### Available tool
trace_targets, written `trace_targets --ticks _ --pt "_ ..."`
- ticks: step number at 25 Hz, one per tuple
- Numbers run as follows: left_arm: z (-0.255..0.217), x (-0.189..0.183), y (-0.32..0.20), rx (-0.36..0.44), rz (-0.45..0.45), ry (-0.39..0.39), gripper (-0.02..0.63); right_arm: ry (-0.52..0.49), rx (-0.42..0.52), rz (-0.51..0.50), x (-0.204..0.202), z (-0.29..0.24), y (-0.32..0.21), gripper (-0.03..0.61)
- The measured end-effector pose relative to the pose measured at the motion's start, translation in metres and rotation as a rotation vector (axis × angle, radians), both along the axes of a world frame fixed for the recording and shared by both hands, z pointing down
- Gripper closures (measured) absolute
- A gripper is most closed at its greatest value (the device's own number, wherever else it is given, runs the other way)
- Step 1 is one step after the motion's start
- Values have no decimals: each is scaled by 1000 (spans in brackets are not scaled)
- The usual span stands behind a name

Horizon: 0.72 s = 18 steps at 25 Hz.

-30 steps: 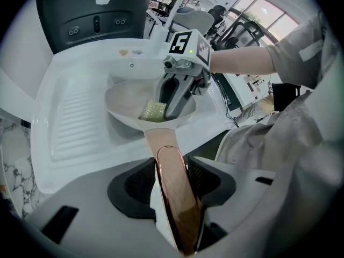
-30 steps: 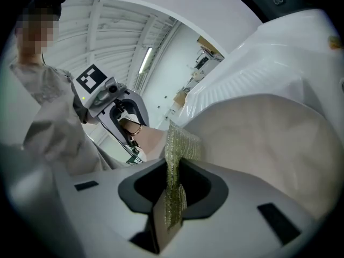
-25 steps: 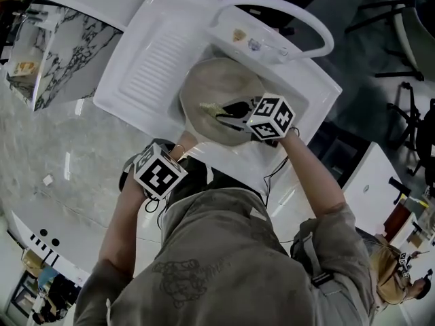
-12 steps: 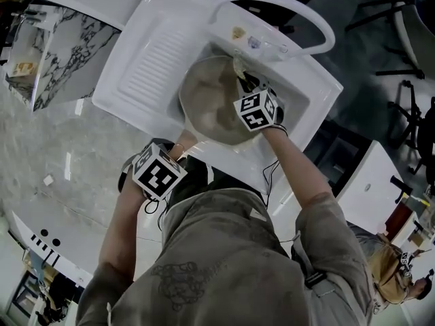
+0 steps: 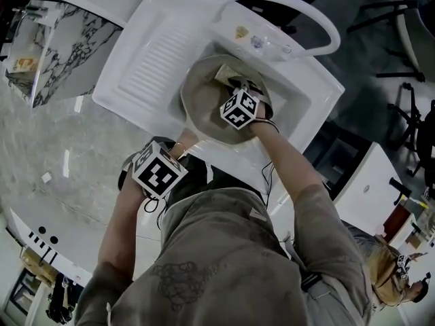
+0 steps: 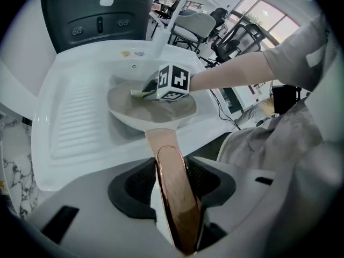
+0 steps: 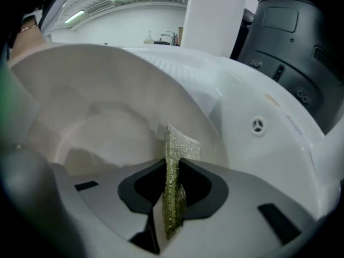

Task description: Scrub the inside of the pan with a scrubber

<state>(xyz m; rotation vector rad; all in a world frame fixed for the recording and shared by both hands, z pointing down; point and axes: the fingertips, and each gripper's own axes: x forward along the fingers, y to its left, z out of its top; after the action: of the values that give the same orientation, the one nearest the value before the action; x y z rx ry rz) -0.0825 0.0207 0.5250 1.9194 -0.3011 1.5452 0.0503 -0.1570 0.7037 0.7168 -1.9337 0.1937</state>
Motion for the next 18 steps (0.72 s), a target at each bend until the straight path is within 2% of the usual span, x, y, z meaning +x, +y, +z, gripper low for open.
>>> trace_targets --ticks 2,5,11,18 --pt "0 1 0 0 2 1 422 -29 -84 -22 -7 9 17 500" --pt "0 1 0 7 10 -4 421 -131 -228 -10 -21 9 40 500" --pt "1 -1 -1 7 16 -11 422 -214 -350 -58 -40 -8 58 500" --pt "0 0 -1 6 2 -7 423 -302 -532 -175 -53 -32 95 499"
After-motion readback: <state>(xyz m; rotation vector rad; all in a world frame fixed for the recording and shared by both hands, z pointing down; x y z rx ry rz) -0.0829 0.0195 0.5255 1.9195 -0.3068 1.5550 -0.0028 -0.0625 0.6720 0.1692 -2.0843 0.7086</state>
